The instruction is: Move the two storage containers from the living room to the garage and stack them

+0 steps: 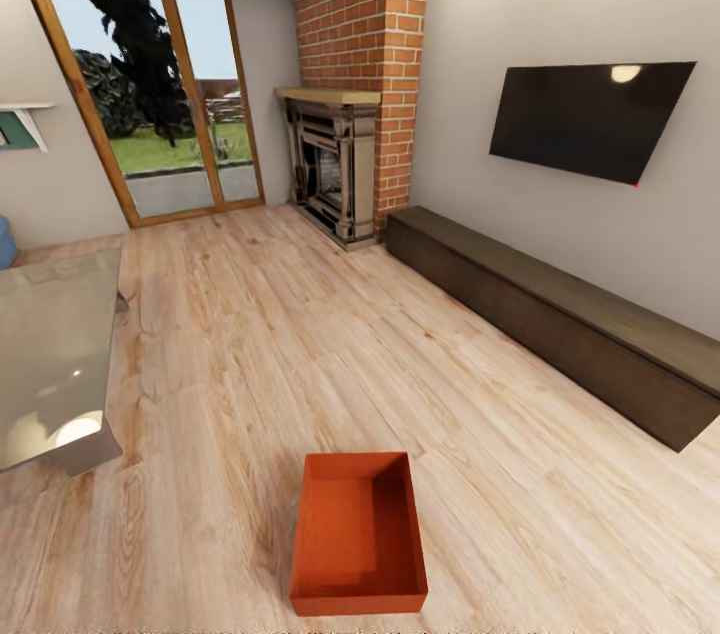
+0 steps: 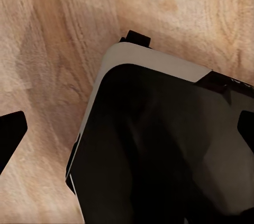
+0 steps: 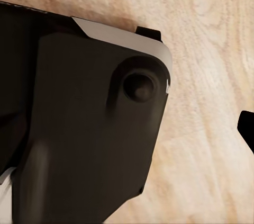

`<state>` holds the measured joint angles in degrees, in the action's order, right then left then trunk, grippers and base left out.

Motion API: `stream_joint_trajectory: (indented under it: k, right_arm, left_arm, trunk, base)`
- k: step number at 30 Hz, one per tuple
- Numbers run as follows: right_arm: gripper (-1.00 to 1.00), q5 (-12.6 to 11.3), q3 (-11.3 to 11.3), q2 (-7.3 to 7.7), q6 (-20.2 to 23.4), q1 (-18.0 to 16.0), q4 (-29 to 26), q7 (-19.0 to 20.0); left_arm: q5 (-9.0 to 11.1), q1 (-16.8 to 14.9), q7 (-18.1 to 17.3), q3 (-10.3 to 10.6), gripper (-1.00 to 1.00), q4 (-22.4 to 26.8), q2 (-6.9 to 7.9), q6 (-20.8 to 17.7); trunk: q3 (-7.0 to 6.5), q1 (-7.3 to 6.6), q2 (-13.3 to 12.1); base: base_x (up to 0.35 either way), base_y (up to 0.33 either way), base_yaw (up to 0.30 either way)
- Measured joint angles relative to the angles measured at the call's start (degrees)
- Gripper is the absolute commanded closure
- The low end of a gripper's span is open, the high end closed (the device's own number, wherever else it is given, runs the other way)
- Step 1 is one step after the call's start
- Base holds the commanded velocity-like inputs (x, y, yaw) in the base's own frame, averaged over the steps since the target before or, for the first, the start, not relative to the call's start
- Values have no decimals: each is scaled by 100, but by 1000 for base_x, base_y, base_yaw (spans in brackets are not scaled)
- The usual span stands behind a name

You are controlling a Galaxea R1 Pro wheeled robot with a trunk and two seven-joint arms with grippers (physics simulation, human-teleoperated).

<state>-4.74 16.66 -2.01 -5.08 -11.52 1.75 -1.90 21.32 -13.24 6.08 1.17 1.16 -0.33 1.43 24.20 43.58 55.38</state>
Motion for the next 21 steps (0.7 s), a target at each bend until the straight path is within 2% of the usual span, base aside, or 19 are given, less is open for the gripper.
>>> stream_joint_trajectory:
  k: [21]
  right_arm:
    - [-100,4,0,10,-1,7,0,1]
  left_arm:
    - [0,0,0,0,-100,1,0,0]
  trunk:
    - [188,0,0]
  base:
    - [0,0,135]
